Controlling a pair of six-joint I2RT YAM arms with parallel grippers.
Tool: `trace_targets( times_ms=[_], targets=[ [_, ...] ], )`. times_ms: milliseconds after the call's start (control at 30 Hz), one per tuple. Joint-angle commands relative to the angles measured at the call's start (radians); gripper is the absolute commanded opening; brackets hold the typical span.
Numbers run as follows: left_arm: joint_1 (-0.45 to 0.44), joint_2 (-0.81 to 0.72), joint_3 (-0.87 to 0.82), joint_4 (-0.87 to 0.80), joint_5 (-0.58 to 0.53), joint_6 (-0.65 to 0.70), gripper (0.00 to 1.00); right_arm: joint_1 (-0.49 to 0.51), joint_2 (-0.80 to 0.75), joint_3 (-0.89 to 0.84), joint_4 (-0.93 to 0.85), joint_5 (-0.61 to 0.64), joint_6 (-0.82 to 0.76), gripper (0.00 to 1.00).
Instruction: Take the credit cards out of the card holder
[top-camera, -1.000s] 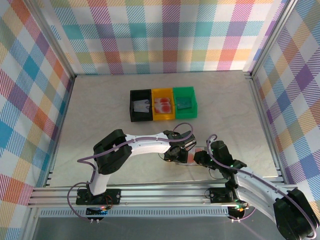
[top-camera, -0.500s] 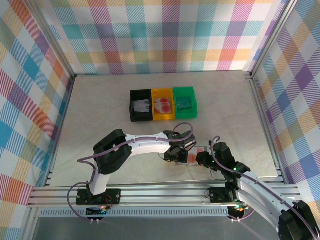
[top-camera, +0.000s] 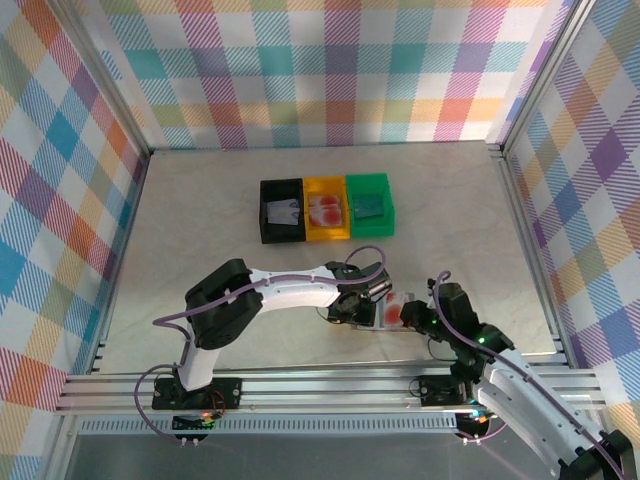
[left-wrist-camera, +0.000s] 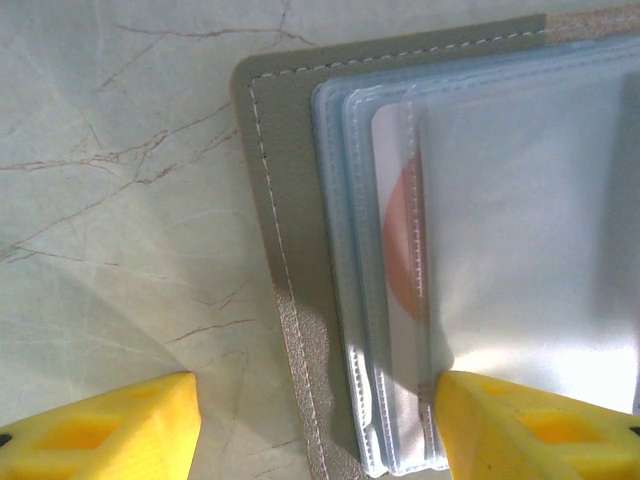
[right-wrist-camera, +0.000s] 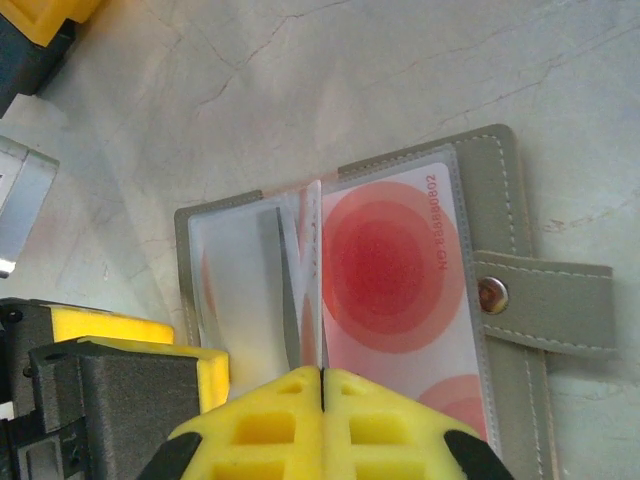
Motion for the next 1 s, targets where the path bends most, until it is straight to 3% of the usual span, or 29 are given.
trace_targets(
  times_ms=[0,267,567,800,967],
  targets=[
    [-0.02,0.163,-0.109,0.129,0.109,-0.01,0.63,-0.01,-0.015,0.042,-0.092,0.019,-0.038,0.0],
    [0.034,0.034,-0.132,0.117,0.112,0.028,0.64,-0.016,-0.043,0.123,-0.139,-0.001,-0.095,0.0],
    [0.135,-0.224,-0.199,0.137,0.149,0.159,0.72,-0.019,0.01,0.172,-0.065,-0.137,-0.154,0.0],
    [0.298,-0.481,-0.333,0.203,0.361,0.259,0.75,-0.021,0.075,0.197,0.046,-0.332,-0.196,0.0],
    [0.319,-0.58,-0.37,0.206,0.502,0.281,0.76,-0.021,0.146,0.209,0.157,-0.513,-0.211,0.0]
  ],
)
